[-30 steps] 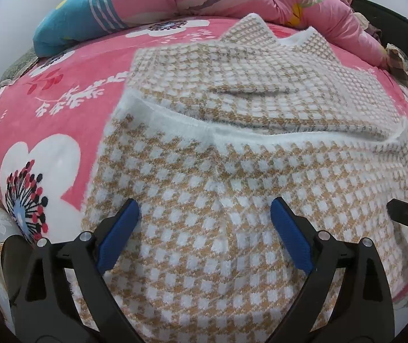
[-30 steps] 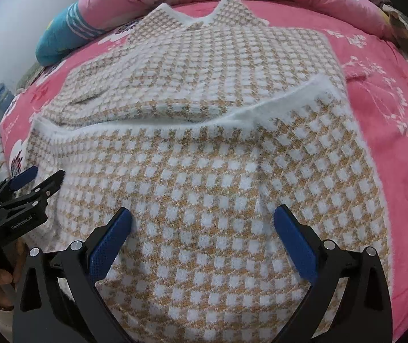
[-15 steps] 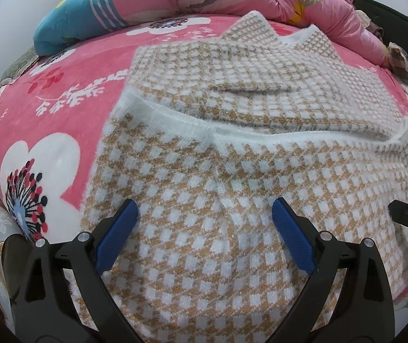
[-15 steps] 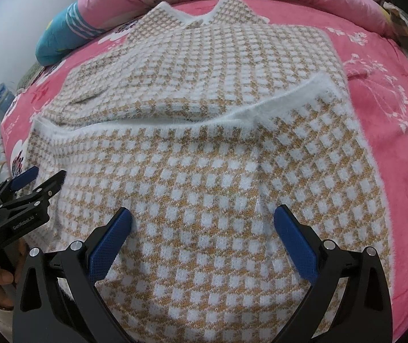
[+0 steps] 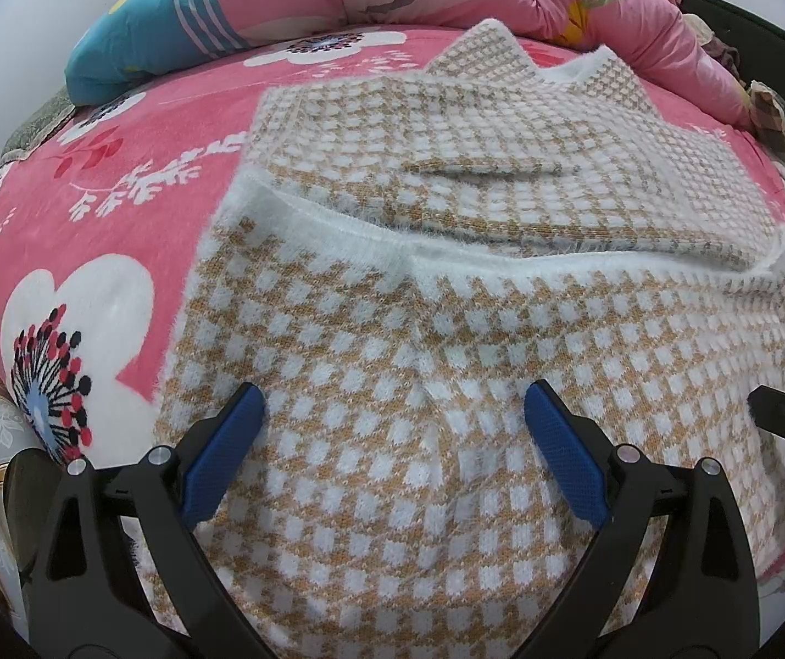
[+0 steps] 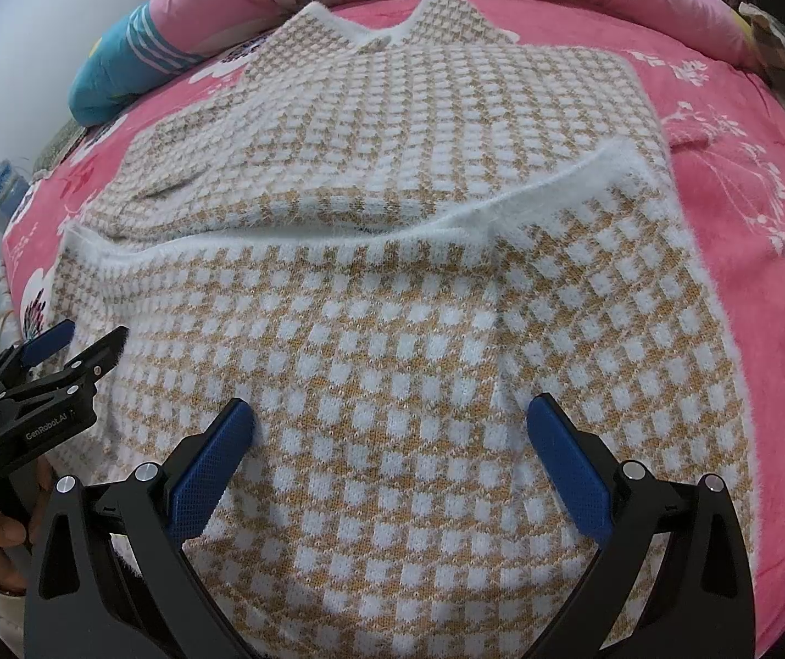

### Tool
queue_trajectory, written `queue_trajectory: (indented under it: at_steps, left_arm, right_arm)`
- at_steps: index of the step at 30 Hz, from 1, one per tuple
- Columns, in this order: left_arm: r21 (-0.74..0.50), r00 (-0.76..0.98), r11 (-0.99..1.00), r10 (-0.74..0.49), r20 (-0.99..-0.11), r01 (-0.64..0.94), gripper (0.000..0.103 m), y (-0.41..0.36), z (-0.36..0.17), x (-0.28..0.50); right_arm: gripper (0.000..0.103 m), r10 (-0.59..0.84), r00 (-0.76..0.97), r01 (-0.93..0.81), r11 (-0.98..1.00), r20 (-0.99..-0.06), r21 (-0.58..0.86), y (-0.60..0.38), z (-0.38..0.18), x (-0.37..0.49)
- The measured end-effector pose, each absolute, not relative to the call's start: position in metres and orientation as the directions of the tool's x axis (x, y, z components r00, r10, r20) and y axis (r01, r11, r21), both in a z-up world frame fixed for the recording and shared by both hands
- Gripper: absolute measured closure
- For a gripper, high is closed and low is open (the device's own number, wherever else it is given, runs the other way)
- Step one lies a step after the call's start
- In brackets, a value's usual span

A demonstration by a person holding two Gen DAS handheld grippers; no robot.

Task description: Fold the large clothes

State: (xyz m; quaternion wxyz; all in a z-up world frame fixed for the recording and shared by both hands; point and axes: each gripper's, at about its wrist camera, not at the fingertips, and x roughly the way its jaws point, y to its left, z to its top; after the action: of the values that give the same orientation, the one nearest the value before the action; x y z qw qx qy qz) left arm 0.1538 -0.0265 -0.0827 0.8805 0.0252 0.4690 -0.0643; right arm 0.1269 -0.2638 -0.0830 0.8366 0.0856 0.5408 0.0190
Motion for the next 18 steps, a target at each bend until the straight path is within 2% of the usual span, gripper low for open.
queue_trajectory:
  at_steps: [18]
  left_arm:
    - [-0.014, 0.551, 0.991, -0.087, -0.83, 0.135, 0.01, -0.027, -0.0834, 0.1543]
  right_arm:
    - [0.006, 0.126, 0.411, 0.059, 0.985, -0.903, 0.164, -0.2638, -0.0833, 0.1278]
